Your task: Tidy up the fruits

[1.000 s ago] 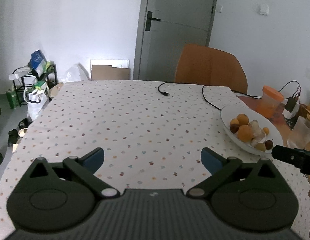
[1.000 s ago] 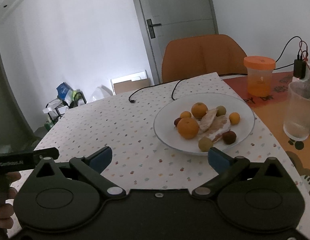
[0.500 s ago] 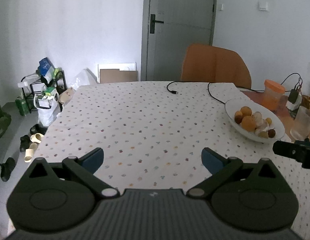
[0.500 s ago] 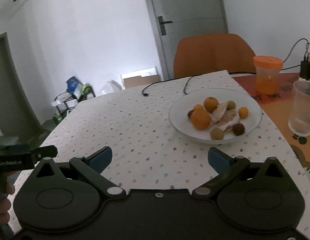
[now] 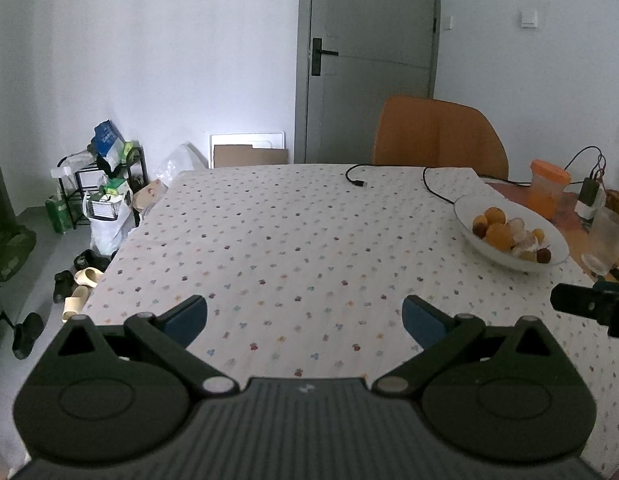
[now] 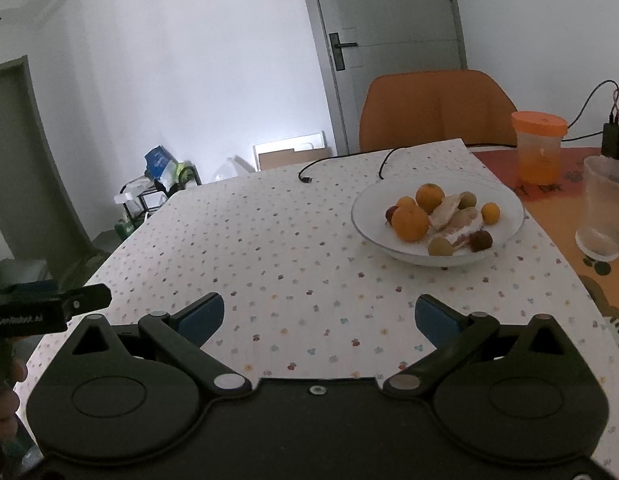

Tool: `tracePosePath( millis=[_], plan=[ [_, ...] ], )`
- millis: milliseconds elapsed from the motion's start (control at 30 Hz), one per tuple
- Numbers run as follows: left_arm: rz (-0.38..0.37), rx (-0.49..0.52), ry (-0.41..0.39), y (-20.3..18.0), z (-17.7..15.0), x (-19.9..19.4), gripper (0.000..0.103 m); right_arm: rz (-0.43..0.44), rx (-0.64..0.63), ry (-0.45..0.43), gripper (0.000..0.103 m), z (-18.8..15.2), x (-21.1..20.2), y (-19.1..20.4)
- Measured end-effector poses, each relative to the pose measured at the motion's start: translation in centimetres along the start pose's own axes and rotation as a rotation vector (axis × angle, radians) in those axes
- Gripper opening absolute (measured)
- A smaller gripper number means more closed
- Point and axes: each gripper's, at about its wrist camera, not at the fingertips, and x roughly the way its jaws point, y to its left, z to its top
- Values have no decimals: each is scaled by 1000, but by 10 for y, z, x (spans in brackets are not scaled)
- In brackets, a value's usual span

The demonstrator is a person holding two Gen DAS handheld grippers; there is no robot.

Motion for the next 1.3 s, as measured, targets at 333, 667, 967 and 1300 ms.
tracePosePath(
  millis=[333, 667, 967, 1300],
  plan=[
    [3, -8, 12, 7, -9, 1, 103, -45, 32, -5, 103, -9, 5, -7],
    [-2, -6, 8, 7, -7, -2, 103, -59, 38, -18, 103, -6, -2, -11],
    [-2, -9, -6, 7, -5, -6, 103, -52, 15, -30, 103, -2, -7, -7],
    [0, -13, -7, 10, -6, -7, 103, -50, 5, -32, 103, -1, -7, -4]
  ],
)
